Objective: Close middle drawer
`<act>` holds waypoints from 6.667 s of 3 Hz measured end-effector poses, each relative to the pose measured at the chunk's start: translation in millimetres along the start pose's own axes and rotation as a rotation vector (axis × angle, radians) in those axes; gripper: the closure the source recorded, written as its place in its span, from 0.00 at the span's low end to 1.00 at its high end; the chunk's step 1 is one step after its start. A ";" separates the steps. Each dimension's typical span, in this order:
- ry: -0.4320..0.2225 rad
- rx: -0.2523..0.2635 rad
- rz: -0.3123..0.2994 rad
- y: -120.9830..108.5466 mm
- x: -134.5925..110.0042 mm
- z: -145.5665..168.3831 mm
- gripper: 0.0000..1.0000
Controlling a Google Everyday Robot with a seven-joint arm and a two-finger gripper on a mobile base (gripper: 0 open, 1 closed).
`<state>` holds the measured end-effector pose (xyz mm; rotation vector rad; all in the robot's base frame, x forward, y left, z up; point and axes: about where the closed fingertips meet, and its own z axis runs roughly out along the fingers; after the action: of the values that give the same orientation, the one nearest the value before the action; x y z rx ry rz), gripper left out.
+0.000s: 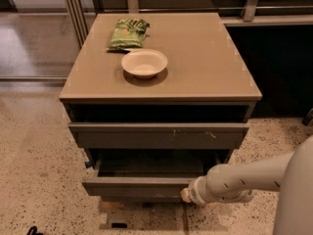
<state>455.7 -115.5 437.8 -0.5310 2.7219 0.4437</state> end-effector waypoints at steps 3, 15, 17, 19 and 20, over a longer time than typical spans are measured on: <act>-0.155 0.015 -0.131 -21.5 -76.9 -56.8 1.00; -0.023 0.102 0.076 -111.9 -42.3 16.9 1.00; -0.060 0.090 0.086 -91.7 -24.8 13.6 1.00; -0.143 0.157 0.090 -102.7 -35.5 -3.3 1.00; -0.166 0.176 0.100 -108.8 -36.9 -9.4 1.00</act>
Offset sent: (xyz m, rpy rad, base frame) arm 0.0825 -0.0180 0.0859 0.0228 -0.2115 0.1610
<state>530.0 -203.6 434.4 -0.2988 2.6026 0.2562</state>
